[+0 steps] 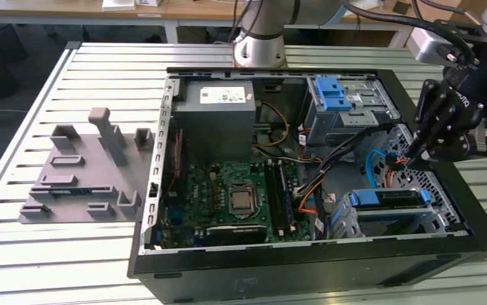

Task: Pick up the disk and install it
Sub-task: 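Insert the first disk wire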

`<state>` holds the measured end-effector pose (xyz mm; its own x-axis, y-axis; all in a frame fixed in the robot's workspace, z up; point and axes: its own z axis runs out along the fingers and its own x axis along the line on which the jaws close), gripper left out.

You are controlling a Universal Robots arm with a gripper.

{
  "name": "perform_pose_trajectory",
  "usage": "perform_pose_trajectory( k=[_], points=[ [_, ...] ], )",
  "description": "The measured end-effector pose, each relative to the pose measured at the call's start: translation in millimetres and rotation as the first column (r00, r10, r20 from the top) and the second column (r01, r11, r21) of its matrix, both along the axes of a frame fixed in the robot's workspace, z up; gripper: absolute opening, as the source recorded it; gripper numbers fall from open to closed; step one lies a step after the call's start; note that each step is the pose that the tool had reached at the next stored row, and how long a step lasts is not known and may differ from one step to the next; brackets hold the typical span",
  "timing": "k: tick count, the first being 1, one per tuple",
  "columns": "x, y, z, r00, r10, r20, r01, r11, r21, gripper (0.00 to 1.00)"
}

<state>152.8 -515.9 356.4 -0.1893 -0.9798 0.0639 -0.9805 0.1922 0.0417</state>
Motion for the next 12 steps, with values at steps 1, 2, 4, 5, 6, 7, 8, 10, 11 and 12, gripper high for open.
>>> perform_pose_trajectory(
  k=[1,2,4,5,6,7,8,10,11,12],
  points=[
    [0.1,0.5,0.0,1.0,0.0,0.0,0.0,1.0,-0.0003,0.25],
    [0.3,1.0,0.0,1.0,0.0,0.0,0.0,1.0,-0.0007,0.25],
    [0.6,2.1,-0.1,1.0,0.0,-0.0003,0.0,1.0,-0.0021,0.25],
    [0.8,2.7,-0.1,1.0,0.0,-0.0004,0.0,1.0,-0.0031,0.25],
    [1.0,3.3,-0.2,1.0,0.0,-0.0008,0.0,1.0,-0.0037,0.25],
    [1.2,3.9,-0.3,1.0,0.0,-0.001,0.0,1.0,-0.0044,0.26],
    [1.3,4.2,-0.4,1.0,0.0,-0.0012,0.0,1.0,-0.0056,0.26],
    [1.5,4.6,-0.8,1.0,0.0,-0.0012,0.0,1.0,-0.0098,0.32],
    [1.6,4.7,-1.0,1.0,0.0,-0.0012,0.0,0.9999,-0.0118,0.32],
    [1.6,4.9,-1.3,1.0,0.0,-0.0012,0.0,0.9999,-0.0143,0.32]
  ],
)
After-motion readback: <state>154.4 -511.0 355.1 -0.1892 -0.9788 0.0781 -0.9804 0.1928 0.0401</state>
